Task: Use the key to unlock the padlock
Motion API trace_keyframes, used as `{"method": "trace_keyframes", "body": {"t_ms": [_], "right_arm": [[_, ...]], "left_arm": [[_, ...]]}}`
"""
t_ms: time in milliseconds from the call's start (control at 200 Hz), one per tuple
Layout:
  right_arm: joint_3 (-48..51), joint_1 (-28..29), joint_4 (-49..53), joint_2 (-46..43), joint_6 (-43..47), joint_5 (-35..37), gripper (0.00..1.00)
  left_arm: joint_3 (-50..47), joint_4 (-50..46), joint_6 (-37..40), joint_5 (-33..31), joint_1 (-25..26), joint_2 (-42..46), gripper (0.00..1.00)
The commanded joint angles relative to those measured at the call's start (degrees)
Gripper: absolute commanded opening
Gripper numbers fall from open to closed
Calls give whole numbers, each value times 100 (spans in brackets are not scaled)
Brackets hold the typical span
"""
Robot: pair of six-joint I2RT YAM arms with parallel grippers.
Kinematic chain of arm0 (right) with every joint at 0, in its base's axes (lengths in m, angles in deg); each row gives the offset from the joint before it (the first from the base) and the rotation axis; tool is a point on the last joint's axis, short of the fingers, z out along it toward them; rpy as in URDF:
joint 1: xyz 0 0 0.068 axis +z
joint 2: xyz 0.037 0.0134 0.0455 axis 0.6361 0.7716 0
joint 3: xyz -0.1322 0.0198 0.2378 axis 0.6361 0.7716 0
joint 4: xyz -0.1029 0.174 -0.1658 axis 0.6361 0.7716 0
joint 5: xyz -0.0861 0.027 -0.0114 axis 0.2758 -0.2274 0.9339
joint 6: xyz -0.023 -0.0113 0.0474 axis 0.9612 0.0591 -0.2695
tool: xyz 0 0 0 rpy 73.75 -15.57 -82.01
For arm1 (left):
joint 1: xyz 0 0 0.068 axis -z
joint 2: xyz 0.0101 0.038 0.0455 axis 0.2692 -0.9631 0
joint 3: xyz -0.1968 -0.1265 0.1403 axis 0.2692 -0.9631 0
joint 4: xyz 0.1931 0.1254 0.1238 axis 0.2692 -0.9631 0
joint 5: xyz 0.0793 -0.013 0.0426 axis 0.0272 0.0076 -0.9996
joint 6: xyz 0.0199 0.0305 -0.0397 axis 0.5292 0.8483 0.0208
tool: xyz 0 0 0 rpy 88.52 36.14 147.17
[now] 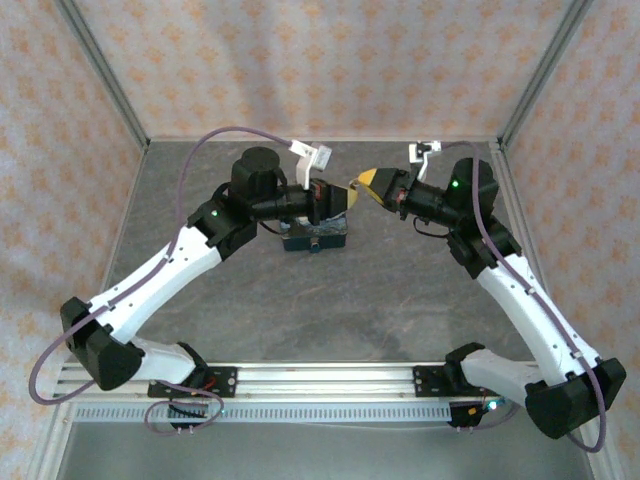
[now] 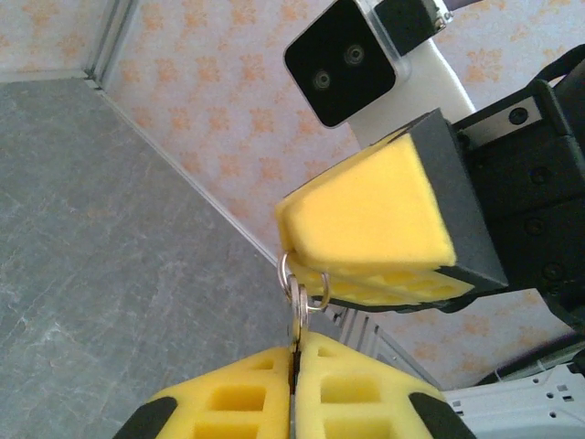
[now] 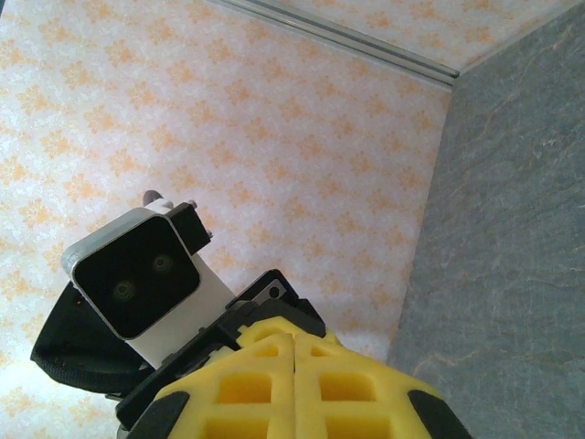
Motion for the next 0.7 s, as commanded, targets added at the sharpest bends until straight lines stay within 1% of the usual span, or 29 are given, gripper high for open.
{"method": "trace_keyframes", "body": {"t_ms": [0,60,140,195,215,285,340,415,445,500,525,640,696], "right_arm": [[-61,-9,-49,-8,113,-194,0],[-70,-3,-50,-5,121,-226,0],[-70,-11,-34,9,139,-254,0],[-71,-10,-26,9,139,-267,0],[-70,-9,-40,12,135,-274,0],[-78,-9,-49,16,130,-292,0],[-88,-10,-45,17,123,-302,0],[-92,-9,-51,25,130,-320,0],[-96,-10,-51,24,130,-322,0],[-96,-9,-57,26,130,-329,0],[-96,-8,-55,19,130,-337,0],[-88,-3,-79,18,122,-346,0],[-93,-6,-86,18,121,-355,0]], "left_arm": [[56,-85,93,-52,-71,175,9],[69,-112,108,-35,-80,175,12],[82,-150,116,-43,-80,173,21],[70,-164,127,-43,-89,175,31],[65,-164,127,-43,-89,170,32],[56,-147,120,-26,-89,175,32],[65,-127,106,-17,-89,159,30],[78,-99,110,-17,-89,149,23],[86,-87,110,-17,-89,142,21],[104,-59,110,1,-87,131,15],[115,-51,110,1,-89,118,14],[161,-46,106,1,-90,79,14],[194,-56,119,-24,-89,58,24]]}}
